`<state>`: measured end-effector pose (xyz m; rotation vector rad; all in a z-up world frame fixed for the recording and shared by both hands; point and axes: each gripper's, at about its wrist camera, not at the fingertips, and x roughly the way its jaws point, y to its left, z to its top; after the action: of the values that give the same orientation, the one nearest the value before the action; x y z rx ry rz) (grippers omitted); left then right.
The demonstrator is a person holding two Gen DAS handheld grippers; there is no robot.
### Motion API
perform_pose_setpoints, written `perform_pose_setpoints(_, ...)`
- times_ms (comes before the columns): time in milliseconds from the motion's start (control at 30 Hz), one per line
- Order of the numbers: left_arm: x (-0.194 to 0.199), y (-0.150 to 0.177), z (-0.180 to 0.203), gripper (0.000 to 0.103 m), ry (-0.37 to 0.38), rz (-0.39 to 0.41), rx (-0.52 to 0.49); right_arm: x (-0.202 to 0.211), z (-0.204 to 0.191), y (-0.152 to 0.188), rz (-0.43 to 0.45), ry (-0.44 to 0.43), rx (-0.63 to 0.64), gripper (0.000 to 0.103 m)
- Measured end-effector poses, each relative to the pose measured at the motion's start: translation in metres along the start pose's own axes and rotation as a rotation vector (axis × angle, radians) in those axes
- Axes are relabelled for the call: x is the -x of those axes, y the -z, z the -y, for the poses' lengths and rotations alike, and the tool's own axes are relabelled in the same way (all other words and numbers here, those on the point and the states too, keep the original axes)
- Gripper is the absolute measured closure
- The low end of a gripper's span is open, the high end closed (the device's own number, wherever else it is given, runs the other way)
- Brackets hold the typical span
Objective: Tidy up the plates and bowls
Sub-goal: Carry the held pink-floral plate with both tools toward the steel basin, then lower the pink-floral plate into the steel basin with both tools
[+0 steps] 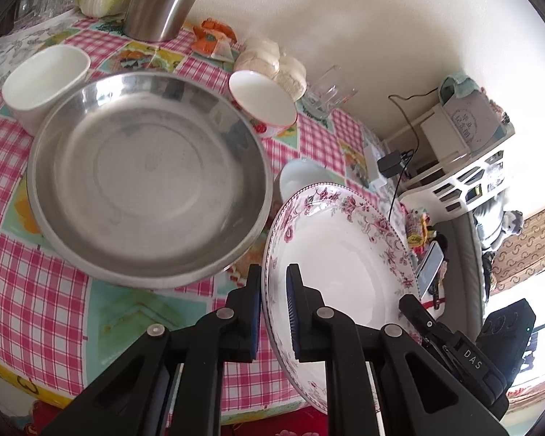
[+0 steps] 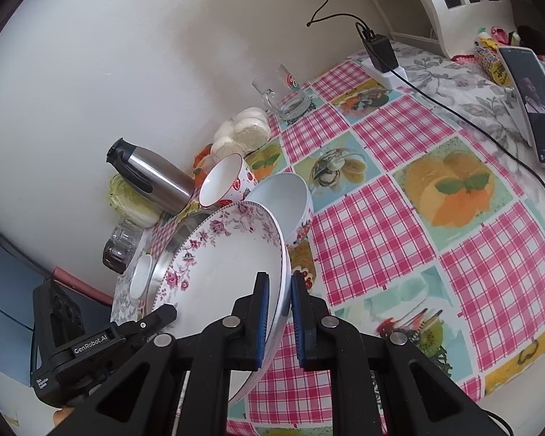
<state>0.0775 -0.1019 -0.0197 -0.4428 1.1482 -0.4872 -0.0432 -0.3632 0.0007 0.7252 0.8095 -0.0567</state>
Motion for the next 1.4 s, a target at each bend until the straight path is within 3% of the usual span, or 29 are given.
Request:
perform_pose_setpoints(700, 0.064, -0.104, -0.008, 0.090, 0.082, 0.221, 0.064, -0.019, -0.114, -0.082, 0.104, -0.118, 0.151, 0.088)
perform_pose_setpoints(900, 0.073, -0.117, -0.028, 0.090, 0.107, 0.251, 0.111, -0.036, -0.133, -0.087, 0.094, -0.147, 0.178, 0.088)
perform_pose_setpoints(1400, 0.111, -0.115, -0.074, 0.090, 0.117, 0.330, 0.205, -0.077, -0.166, -0.076, 0.035, -0.246, 0.205, 0.088)
